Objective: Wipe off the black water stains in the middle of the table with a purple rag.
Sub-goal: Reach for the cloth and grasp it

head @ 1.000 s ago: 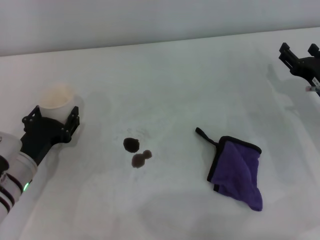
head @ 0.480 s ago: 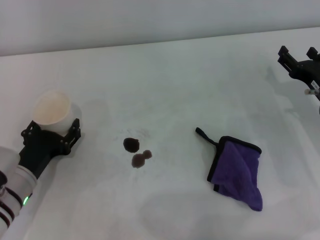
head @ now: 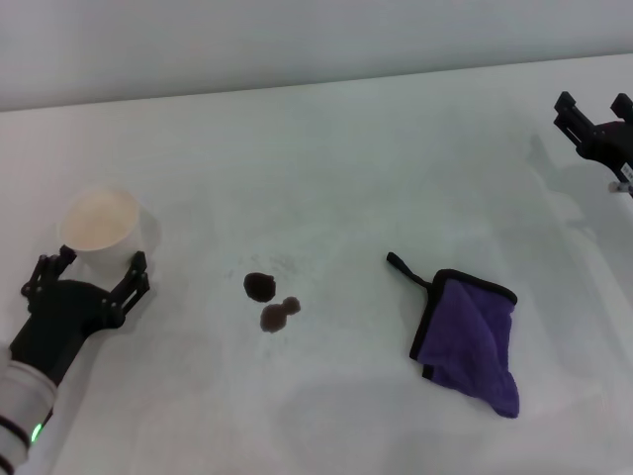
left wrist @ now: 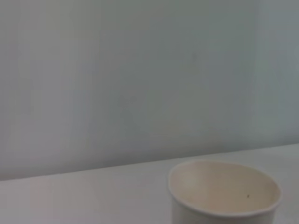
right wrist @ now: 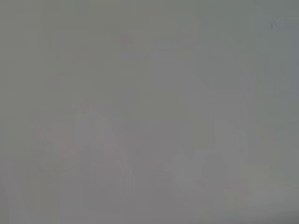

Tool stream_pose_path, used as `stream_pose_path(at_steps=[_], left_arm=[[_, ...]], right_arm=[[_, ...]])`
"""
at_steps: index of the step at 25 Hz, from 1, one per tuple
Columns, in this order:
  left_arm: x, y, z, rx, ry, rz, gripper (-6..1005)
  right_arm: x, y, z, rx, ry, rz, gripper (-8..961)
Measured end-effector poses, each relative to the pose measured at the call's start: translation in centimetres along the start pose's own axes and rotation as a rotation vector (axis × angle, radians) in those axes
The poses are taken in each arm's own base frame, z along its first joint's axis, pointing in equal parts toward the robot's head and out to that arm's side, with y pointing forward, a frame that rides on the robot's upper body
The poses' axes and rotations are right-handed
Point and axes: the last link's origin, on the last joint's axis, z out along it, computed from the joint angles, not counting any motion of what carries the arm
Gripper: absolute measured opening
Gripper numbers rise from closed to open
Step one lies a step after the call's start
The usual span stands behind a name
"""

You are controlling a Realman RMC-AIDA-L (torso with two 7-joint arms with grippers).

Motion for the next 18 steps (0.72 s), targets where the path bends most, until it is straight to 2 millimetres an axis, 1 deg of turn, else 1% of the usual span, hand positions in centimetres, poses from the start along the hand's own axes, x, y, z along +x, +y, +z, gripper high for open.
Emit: stream_pose_path(at_steps=[5,9,13,15,18], left_arm=[[-0.5,0.1,-2.0,0.029,0.036,-0.039,890],[-0.9,0.0,-3.9,0.062,0.069,-0.073,891],[-1.2,0.1,-5.6,0.102,0.101,-0.111,891],[-1.2,-0.5,-6.6,0.155,0.130,-0.137,891],[-1.2,-1.8,-7.6,0.236,0.163,-0.185,891]], right_arm=[[-0.1,0.0,-0.1,-0.003,-0.009,0.000,874],[-0.4,-0.1,0.1,-0.006,-0.019,0.008,874],[-1.3,-0.4,0.5,-0.020,-0.036,0.093,873],[-1.9,-0.5,0.9,-0.068,-0.027,0.174,873],[-3.1,-0.1,1.7,-0.185,0.025,0.189,872]])
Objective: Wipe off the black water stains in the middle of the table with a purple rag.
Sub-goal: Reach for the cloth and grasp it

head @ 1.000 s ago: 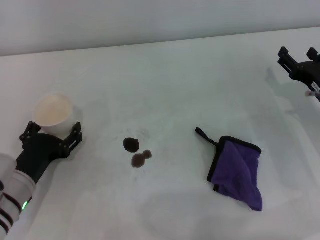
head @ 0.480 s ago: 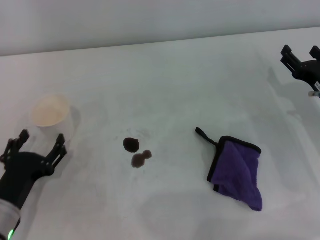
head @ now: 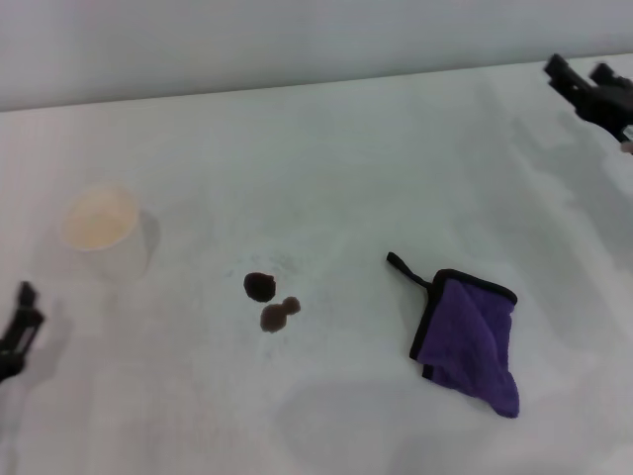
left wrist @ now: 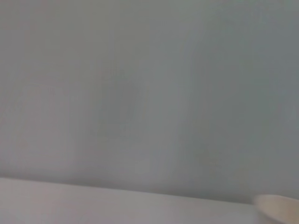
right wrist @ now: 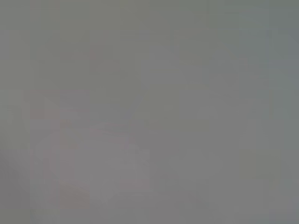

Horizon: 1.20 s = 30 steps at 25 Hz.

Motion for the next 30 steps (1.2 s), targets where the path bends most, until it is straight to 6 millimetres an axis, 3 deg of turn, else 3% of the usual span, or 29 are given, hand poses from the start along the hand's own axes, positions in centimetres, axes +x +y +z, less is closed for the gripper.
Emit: stream_pose_path(at_steps=[5,12,22,30], left_arm=[[0.8,-3.2,-0.4,0.085,0.039,-0.063,891],[1.8,-5.0,0.5,0.150,0.085,-0.078,890],[3.0,-5.4,2.5,0.156,0.125,-0.064,890],[4.4,-5.6,4.6,0.174,0.178,-0.071,891]], right_arm=[[-2.0,2.0,2.2,-0.183,0.218,-0.060,871],[-5.0,5.9,3.4,-0.327,0.486,-0.296,861],[-9.0,12.1,0.3,-0.219,0.854,-0.518,857],[-7.0,16.1,-3.3,-0.105,1.116,-0.564,855]])
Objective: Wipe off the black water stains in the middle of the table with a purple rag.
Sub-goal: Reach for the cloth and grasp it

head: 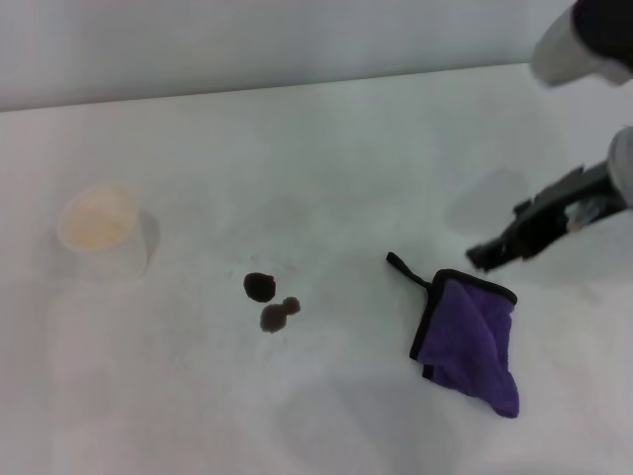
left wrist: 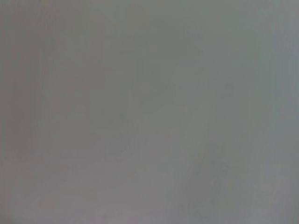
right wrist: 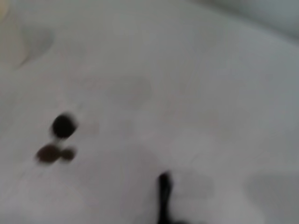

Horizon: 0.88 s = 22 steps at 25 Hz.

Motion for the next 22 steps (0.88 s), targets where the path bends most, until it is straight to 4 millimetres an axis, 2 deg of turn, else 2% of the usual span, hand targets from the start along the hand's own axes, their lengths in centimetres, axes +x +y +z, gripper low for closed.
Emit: stream_pose_path(at_steps=[3,7,15,20,22], left_arm=[[0.3,0.0,0.6,0.002,0.012,0.006,891],[0.5,0.2,1.4,0.007,0.018,0.000,890],[0.6,0.6,2.2,-0.002,0.019,-0.003,891],[0.6,0.5,2.2,-0.001,0.019,-0.002,891],[0.6,0.5,2.1,0.000,0.018,-0.002,891]], right_arm=[[0.2,1.9,0.7,-0.005,0.056,-0.011,854],[0.6,3.3,2.2,0.032,0.117,-0.038,853],[1.1,3.6,5.6,0.029,0.182,-0.052,850],[1.3,3.3,6.4,0.031,0.191,-0.048,851],[1.3,3.2,6.6,0.032,0.194,-0.048,764]])
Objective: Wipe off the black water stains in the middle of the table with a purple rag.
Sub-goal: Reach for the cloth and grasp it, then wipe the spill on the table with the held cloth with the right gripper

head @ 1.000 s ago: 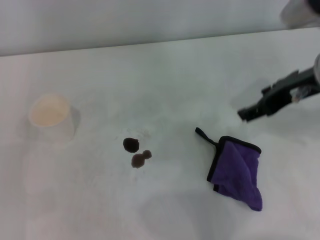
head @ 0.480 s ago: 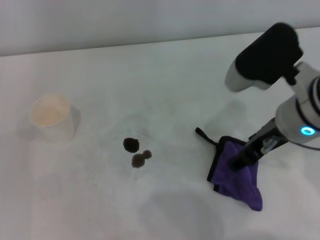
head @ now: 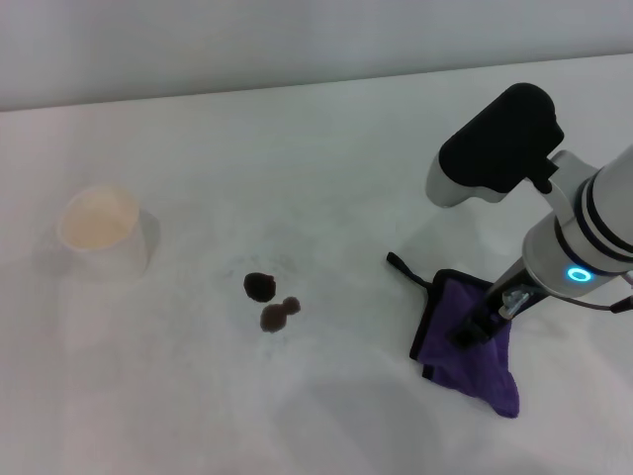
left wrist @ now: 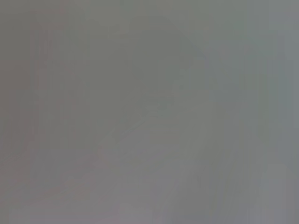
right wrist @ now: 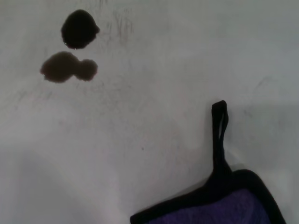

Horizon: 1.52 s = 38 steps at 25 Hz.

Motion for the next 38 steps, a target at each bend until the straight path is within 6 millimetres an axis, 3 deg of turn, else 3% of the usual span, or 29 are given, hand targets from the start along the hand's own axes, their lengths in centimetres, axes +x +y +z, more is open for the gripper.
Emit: stream_pose_path(at_steps=[1,6,11,22,27,31,38], left_arm=[[0.0,0.0,0.0,0.001,0.000,0.000,891],[0.0,-0.1,-0.1,0.003,-0.001,0.000,891],[0.0,-0.1,-0.1,0.002,-0.001,0.000,890],[0.0,-0.1,-0.1,0.002,0.002,0.000,890],[0.0,-0.1,-0.1,0.003,0.001,0.001,891],[0.0,-0.2,-0.2,0.011,0.003,-0.001,891],[0.1,-0.1,0.0,0.009,0.006,-0.003,891]], right_arm=[[0.0,0.0,0.1,-0.001,0.004,0.000,720],[-0.3,0.5,0.9,-0.004,0.036,-0.031,694],[-0.5,0.7,1.6,0.001,0.055,-0.048,483],[-0.9,0.6,1.3,0.006,0.056,-0.074,335],[-1.2,0.7,1.1,0.007,0.041,-0.088,130],[-2.6,1.5,0.4,0.000,-0.013,-0.134,115],[-7.7,5.7,-0.9,-0.107,-0.221,-0.305,107]])
